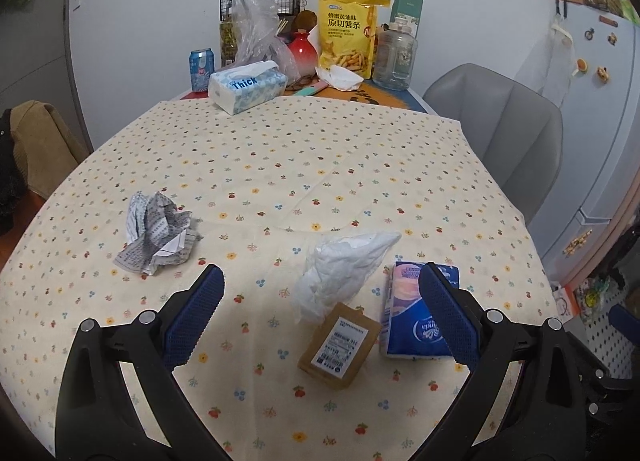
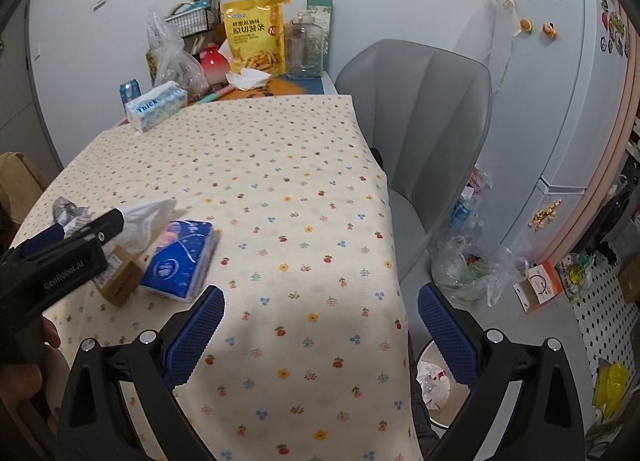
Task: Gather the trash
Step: 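Grasp the white plastic bag scrap with the left gripper, then grasp the blue tissue pack with the right gripper while the left gripper holds the plastic scrap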
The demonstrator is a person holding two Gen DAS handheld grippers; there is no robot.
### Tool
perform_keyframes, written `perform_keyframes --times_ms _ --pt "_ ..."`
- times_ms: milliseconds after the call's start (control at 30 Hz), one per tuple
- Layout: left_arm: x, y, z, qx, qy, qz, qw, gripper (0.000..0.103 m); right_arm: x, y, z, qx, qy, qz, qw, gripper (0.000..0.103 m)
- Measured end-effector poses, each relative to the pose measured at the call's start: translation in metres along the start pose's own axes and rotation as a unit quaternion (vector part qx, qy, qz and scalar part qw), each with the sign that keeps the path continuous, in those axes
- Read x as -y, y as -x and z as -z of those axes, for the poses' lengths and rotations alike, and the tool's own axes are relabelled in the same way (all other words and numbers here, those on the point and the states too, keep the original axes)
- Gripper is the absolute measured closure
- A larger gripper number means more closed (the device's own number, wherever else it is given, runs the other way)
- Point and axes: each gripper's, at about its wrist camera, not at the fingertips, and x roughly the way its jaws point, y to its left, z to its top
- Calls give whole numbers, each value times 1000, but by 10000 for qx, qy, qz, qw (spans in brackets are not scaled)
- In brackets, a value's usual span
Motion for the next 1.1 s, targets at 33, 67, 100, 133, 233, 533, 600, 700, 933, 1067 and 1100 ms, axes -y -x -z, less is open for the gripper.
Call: perform_keyframes --times_ms 33,67,100,133,233,533,600,700,933,1067,1100 --pt "0 -3 0 -14 7 13 10000 6 0 -1 1 -6 17 21 10000 8" --pt "-1 -6 0 -39 19 25 10000 6 -1 -3 1 -12 26 38 10000 8" --pt "-1 -9 1 -62 27 33 10000 6 -1 -4 1 -24 26 47 10000 8" --pt "-1 -14 1 -94 40 33 9999 7 -1 -7 1 -52 25 45 10000 8" --pt "-1 -20 2 -130 56 45 9999 8 -4 -11 1 -106 59 41 9999 8" --pt "-13 -30 1 -380 304 152 9987 87 -11 -17 -1 -149 118 30 9998 8" --pt "-18 -27 0 -330 381 175 9986 93 -14 -15 -2 -129 144 20 9998 8" --pt "-26 -16 -3 -182 410 100 9989 93 -22 -10 -4 -60 218 -13 9997 8" --pt "-50 -3 -1 -45 439 -228 9988 93 -50 -4 -5 -2 428 -193 9989 8" --pt "-64 -7 5 -142 512 -347 9980 93 -64 -6 -6 -18 504 -311 9982 8" --pt "-67 -7 6 -156 535 -358 9978 93 -69 -8 -6 -43 538 -338 9980 8"
